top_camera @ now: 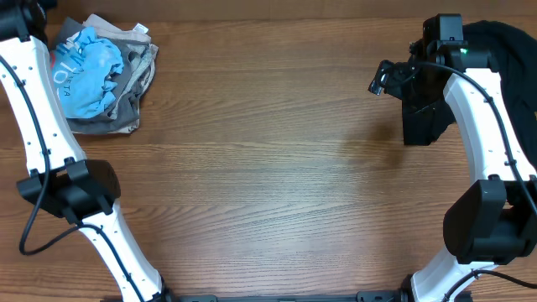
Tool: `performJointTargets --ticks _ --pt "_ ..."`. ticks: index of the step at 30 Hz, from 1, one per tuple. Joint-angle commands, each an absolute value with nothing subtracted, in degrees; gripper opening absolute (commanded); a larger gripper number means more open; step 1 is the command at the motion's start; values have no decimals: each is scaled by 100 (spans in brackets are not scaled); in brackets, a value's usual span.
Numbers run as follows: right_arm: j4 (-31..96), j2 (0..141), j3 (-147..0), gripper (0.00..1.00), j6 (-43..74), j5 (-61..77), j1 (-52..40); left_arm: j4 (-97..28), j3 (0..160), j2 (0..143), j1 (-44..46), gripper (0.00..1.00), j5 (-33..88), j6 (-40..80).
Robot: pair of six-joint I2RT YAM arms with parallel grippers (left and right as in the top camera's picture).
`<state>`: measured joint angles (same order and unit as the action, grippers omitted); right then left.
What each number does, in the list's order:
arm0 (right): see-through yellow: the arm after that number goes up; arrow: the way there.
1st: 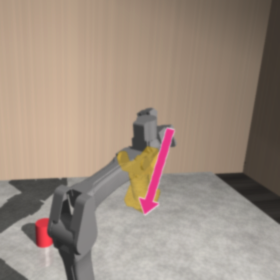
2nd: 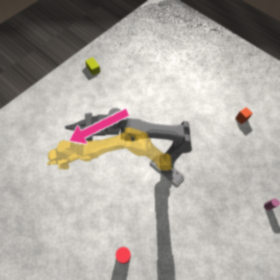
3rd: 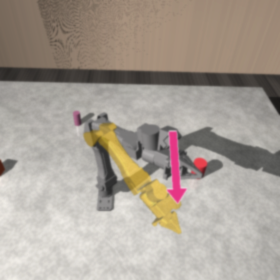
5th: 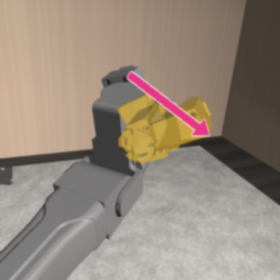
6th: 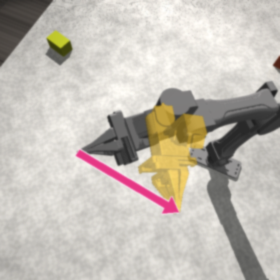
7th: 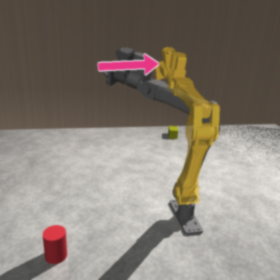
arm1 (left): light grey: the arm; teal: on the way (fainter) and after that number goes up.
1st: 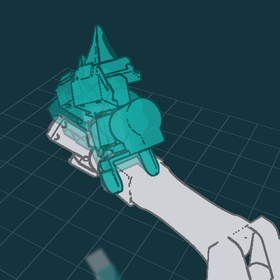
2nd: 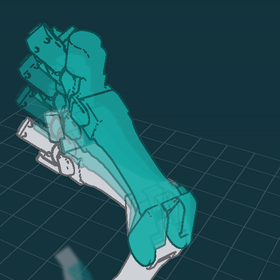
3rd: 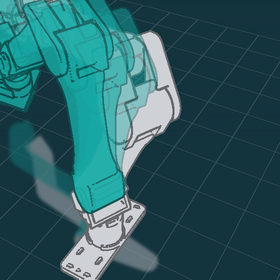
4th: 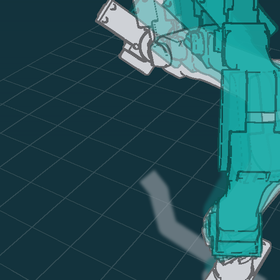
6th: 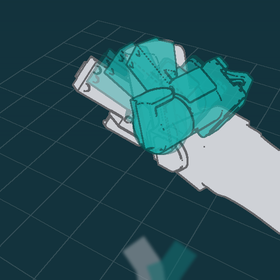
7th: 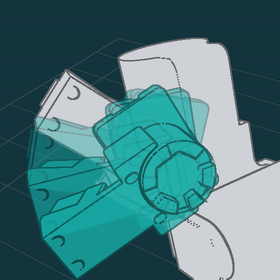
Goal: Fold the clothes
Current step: 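Carry the bundle with the left gripper onto the back-left clothes stack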
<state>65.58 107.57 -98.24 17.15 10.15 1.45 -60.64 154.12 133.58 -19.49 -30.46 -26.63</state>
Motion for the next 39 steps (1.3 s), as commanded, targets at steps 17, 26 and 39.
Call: performJointTargets --ticks 17,26,39 --pt "6475 10737 -9863 100 1789 1055 123 -7288 15498 14221 -1406 15 -1227 -2097" --pt "6479 10737 -9863 100 1789 1057 123 -8125 15515 14114 -1229 94 16 -1946" --pt "6420 10737 -9863 100 1787 1052 123 -7754 15509 13102 -1697 100 720 -1374"
